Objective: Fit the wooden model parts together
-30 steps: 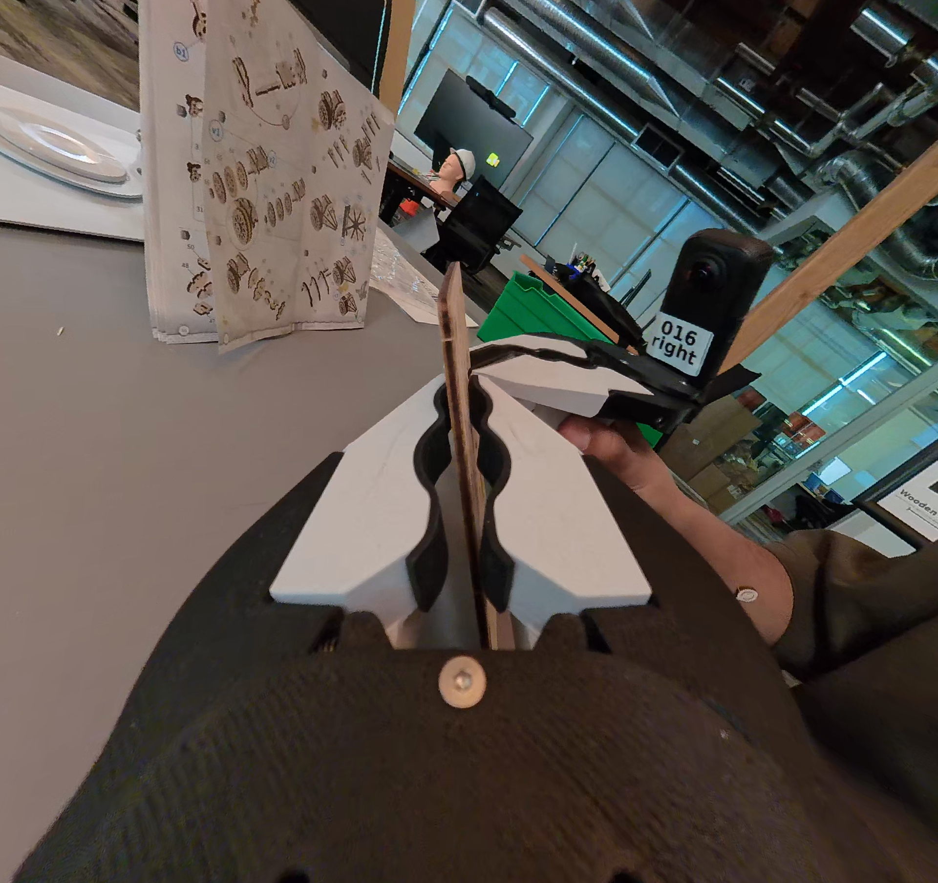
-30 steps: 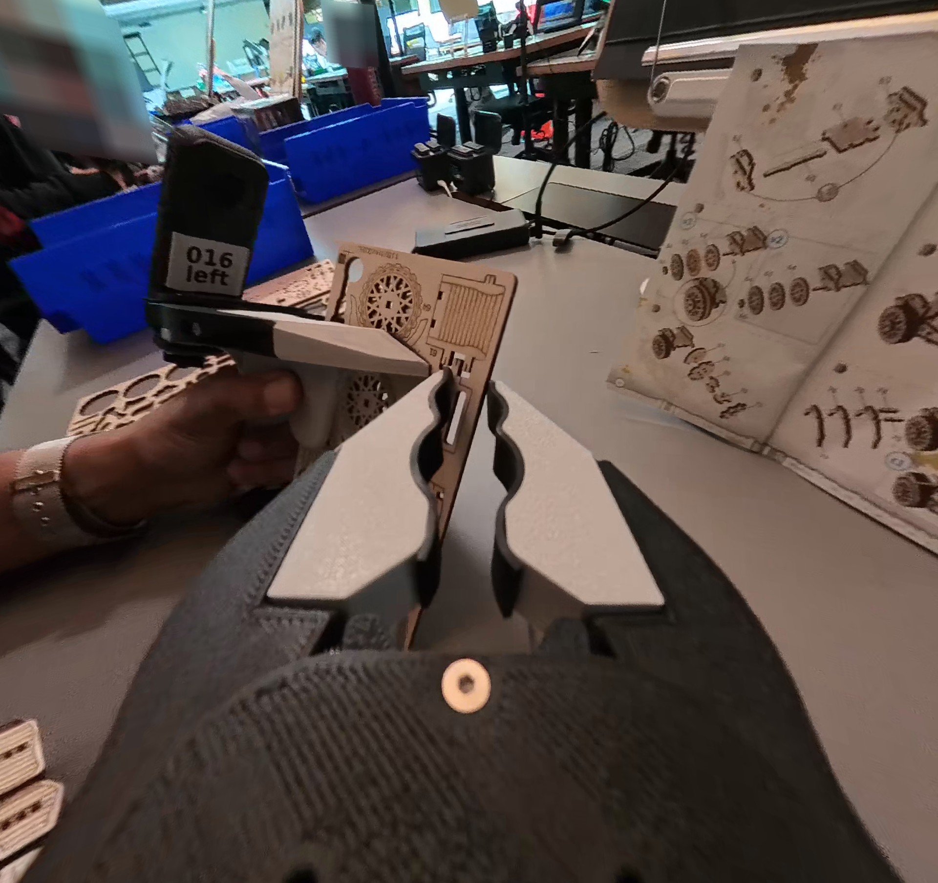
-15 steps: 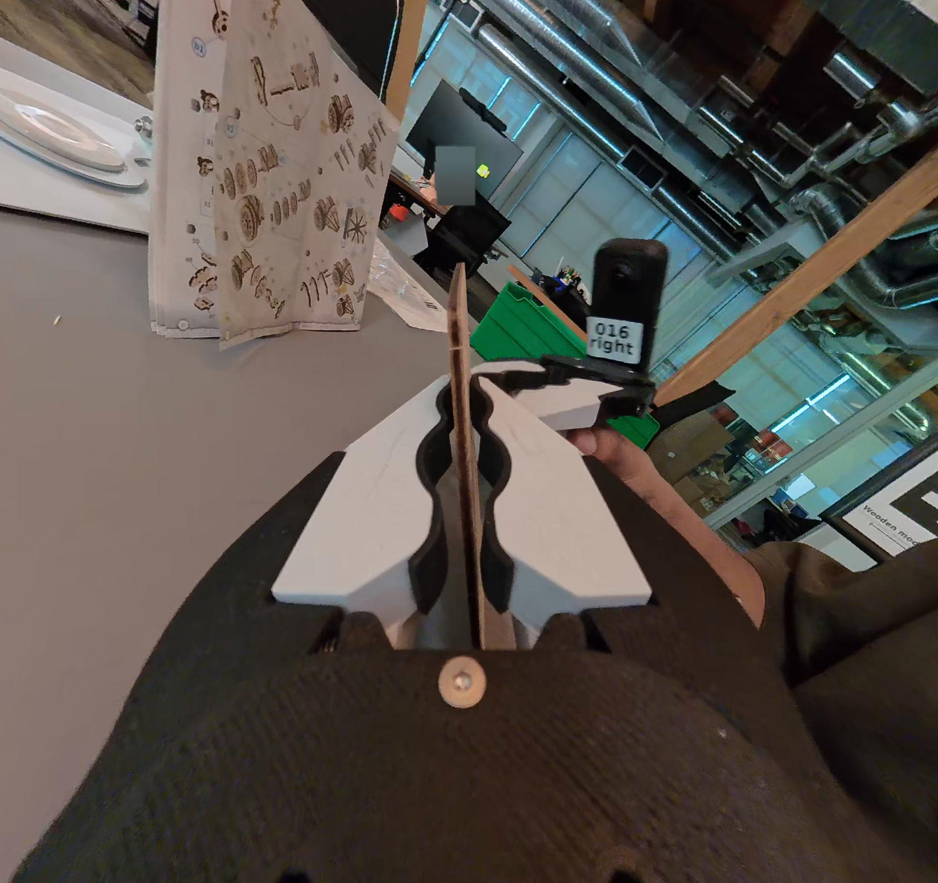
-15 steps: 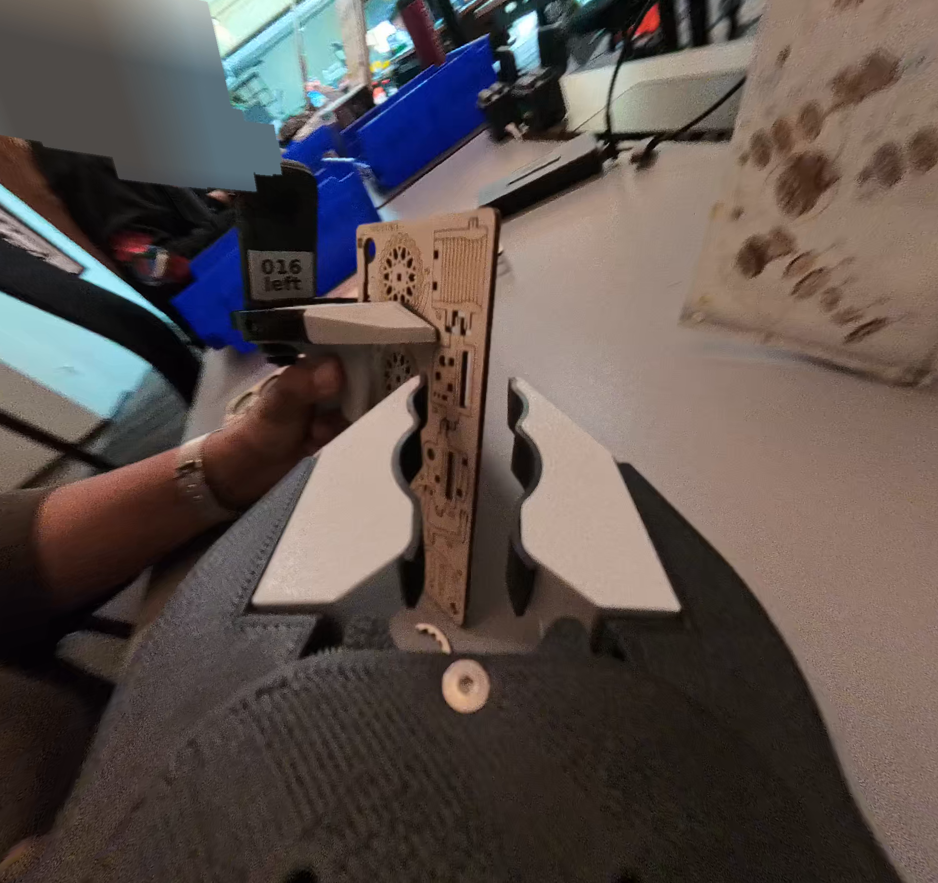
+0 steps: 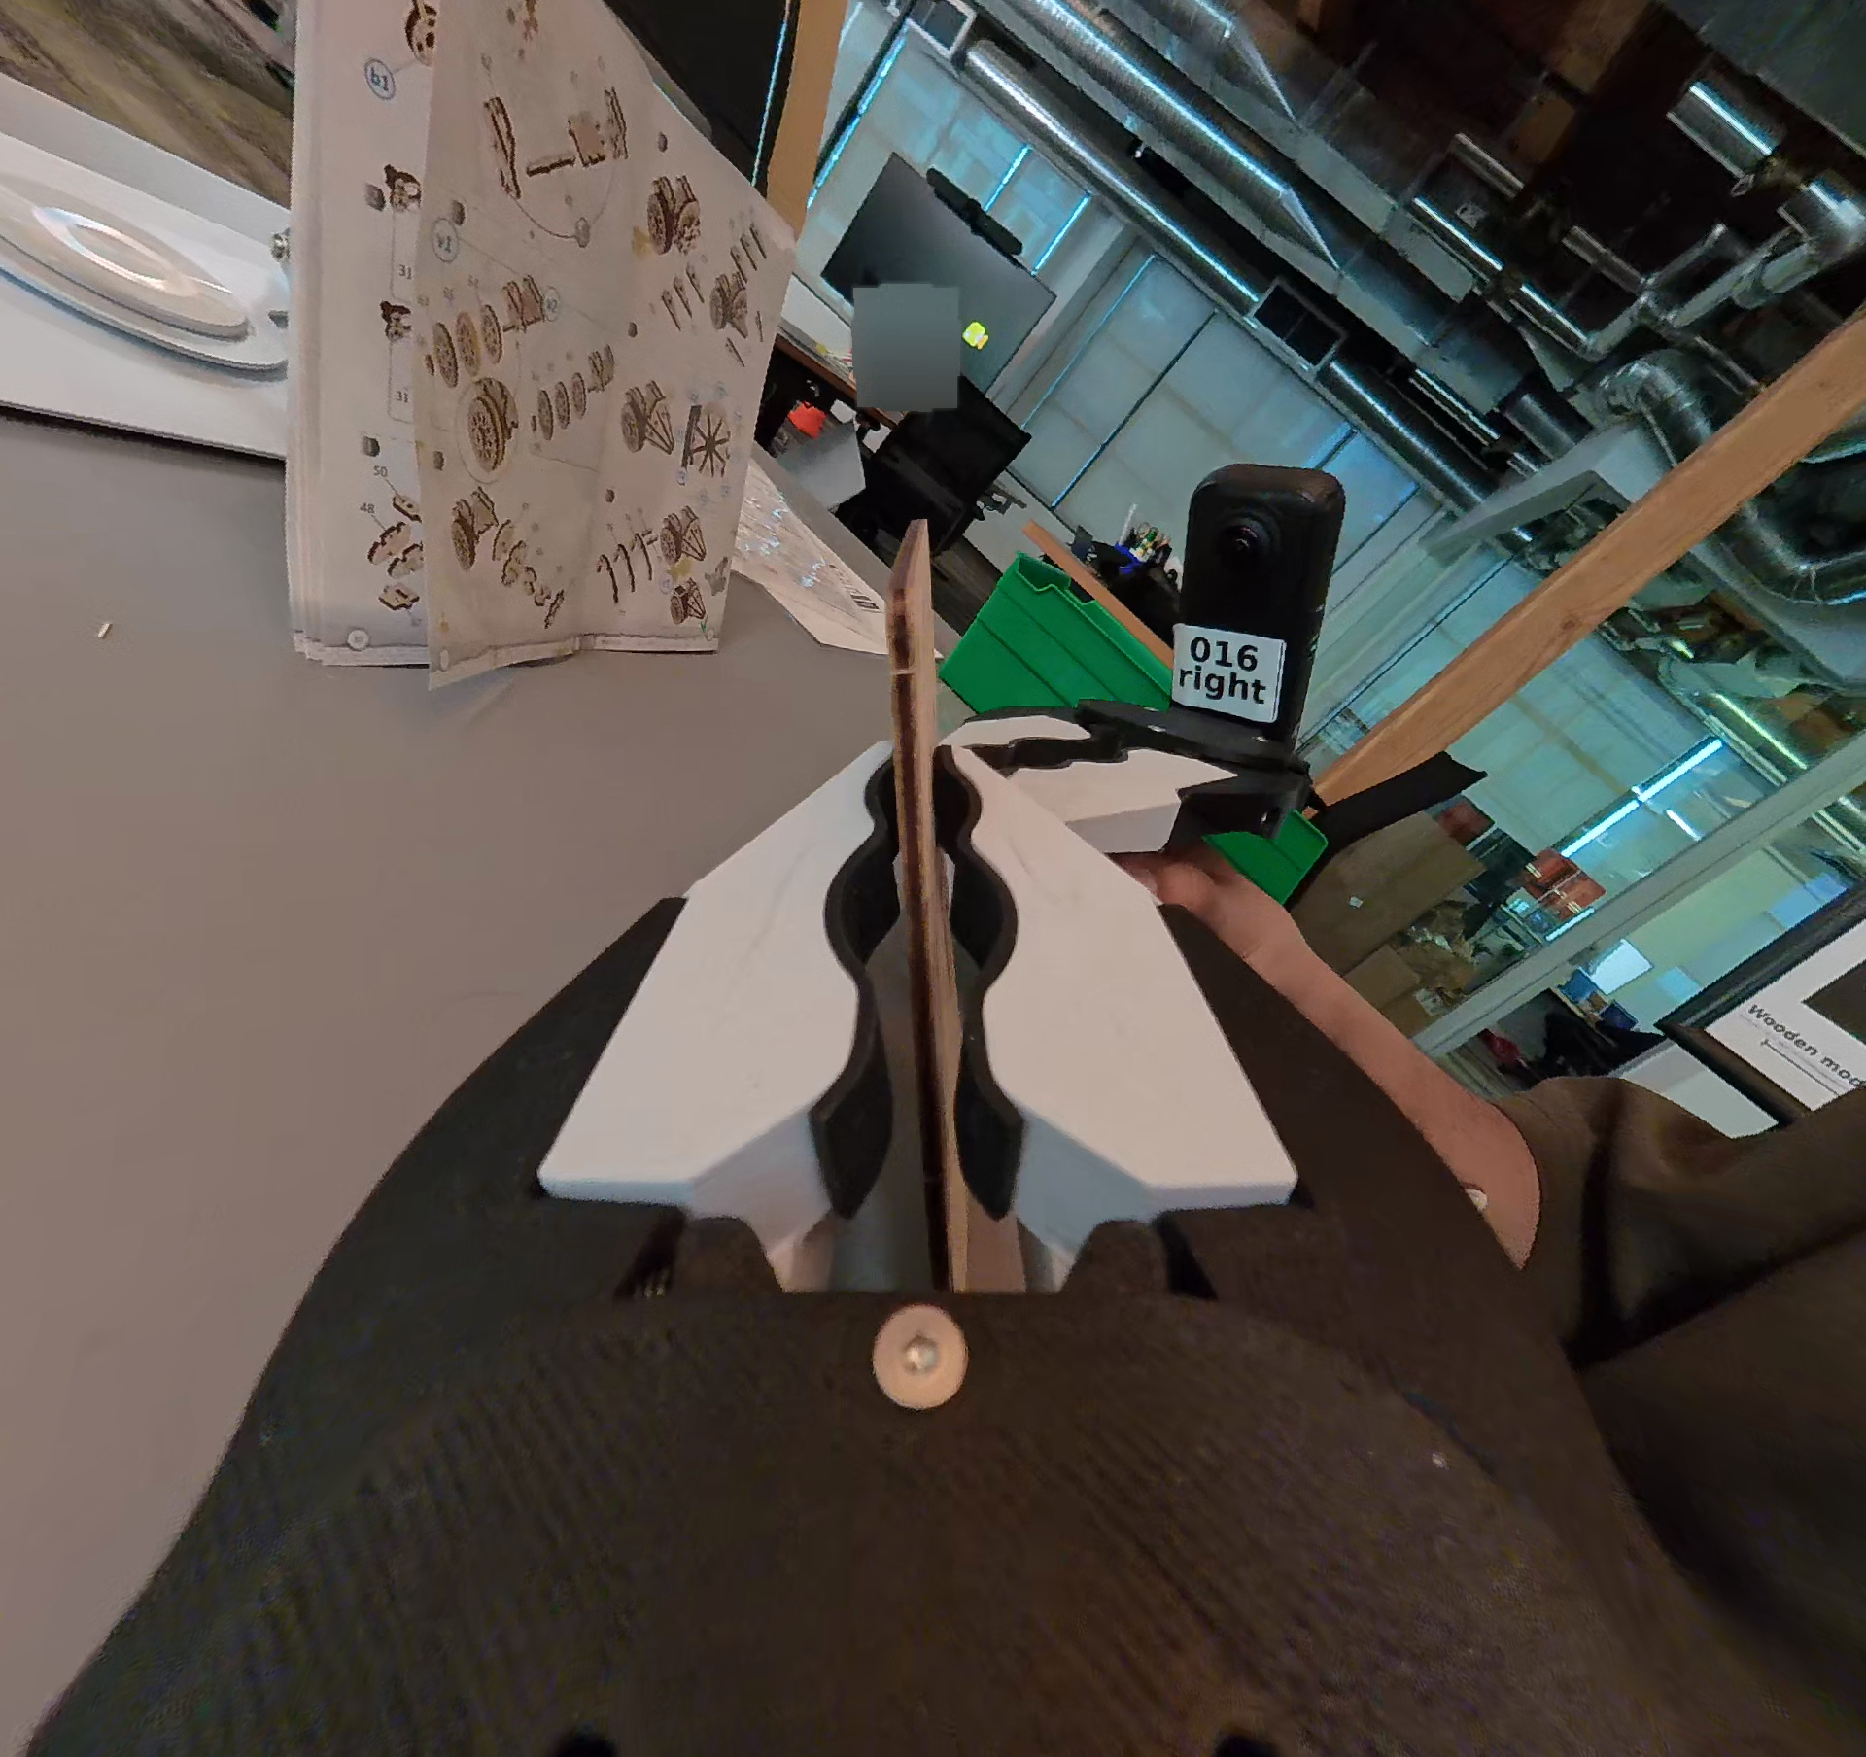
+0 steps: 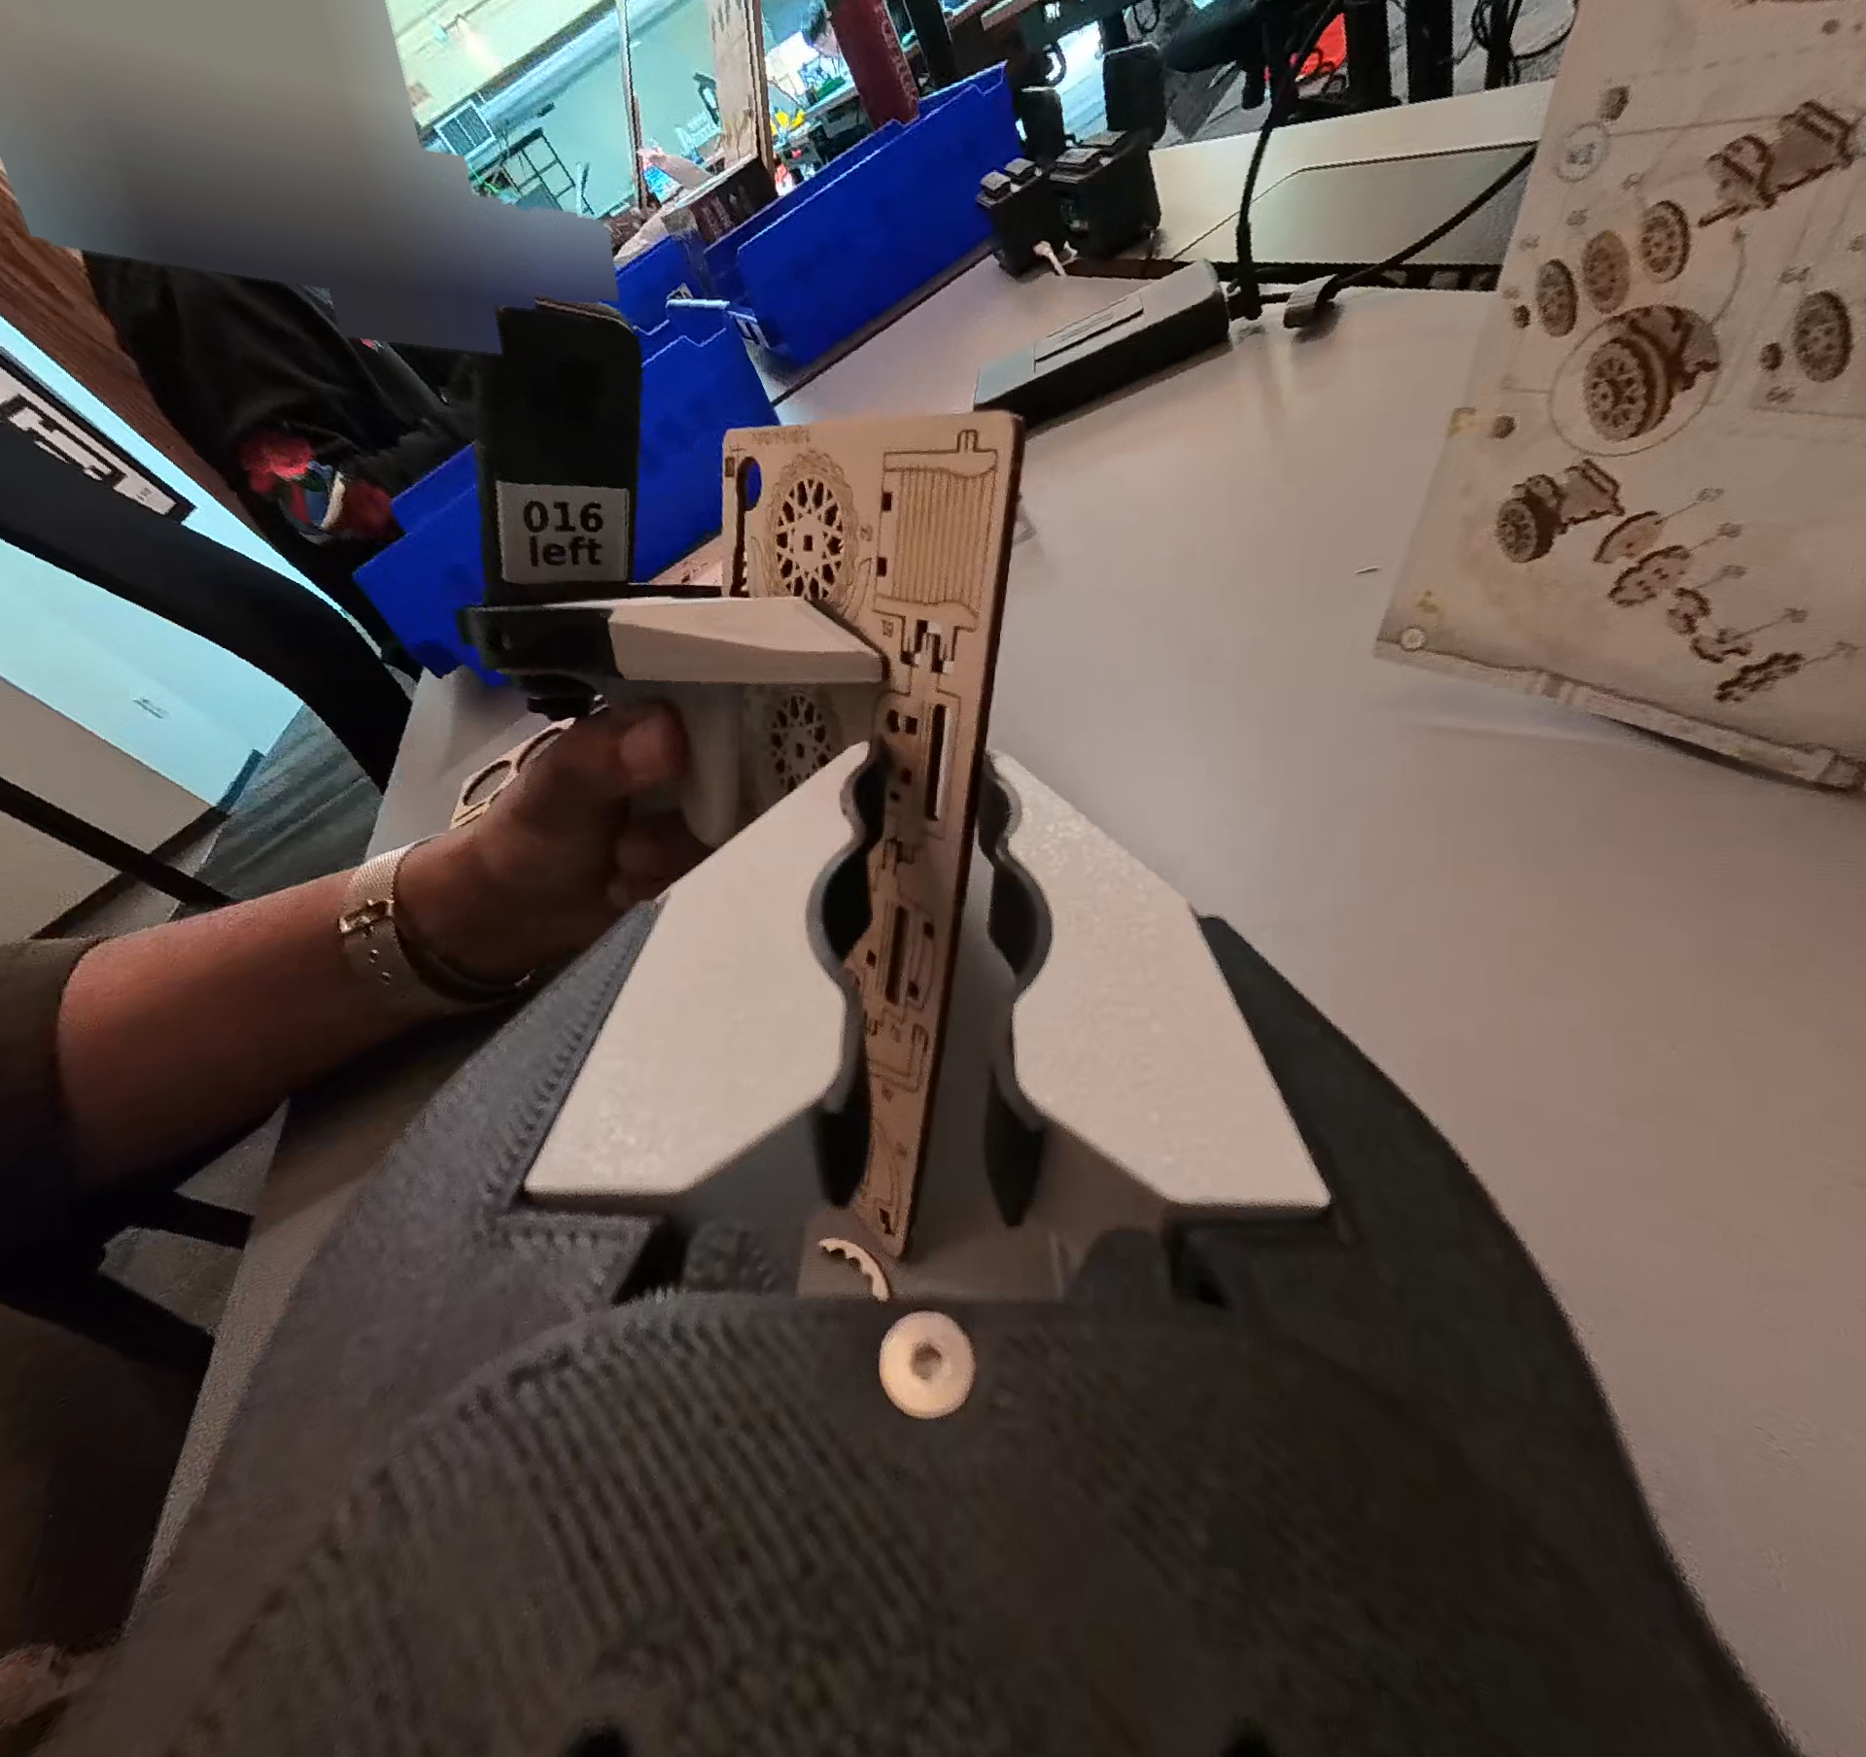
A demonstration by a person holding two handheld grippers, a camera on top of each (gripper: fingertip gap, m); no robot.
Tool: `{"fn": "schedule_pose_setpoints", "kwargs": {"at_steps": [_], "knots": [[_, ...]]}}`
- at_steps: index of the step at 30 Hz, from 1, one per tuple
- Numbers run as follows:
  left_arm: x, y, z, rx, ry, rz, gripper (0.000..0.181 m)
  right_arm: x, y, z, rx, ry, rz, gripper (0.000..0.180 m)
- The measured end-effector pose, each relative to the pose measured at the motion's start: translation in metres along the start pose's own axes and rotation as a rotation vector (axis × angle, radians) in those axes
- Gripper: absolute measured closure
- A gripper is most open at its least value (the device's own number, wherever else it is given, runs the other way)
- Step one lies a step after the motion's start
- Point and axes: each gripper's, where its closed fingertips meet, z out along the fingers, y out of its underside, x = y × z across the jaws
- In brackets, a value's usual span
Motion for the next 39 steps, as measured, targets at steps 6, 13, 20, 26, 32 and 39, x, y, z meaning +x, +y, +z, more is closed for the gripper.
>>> {"fn": "schedule_pose_setpoints", "kwargs": {"at_steps": [6,13,20,26,32,39], "knots": [[0.001,-0.002,0.002,0.017,0.016,-0.032,0.18,0.007,-0.003,-0.002,-0.028,0.11,-0.065,0.175],[-0.001,-0.006,-0.001,0.034,0.037,-0.076,0.18,0.003,-0.014,-0.012,0.037,0.048,-0.04,0.159],[-0.007,-0.028,-0.023,0.021,0.118,-0.274,0.18,0.016,-0.027,-0.027,0.139,0.026,0.015,0.156],[-0.02,-0.004,-0.06,-0.34,0.022,-0.401,0.179,0.039,-0.018,-0.033,0.079,0.113,-0.021,0.156],[-0.041,0.015,-0.061,-0.467,-0.179,-0.262,0.164,0.024,0.002,-0.02,-0.061,0.053,-0.099,0.15],[-0.058,0.025,-0.059,-0.481,-0.258,-0.227,0.15,0.018,0.016,-0.013,-0.154,0.028,-0.137,0.148]]}}
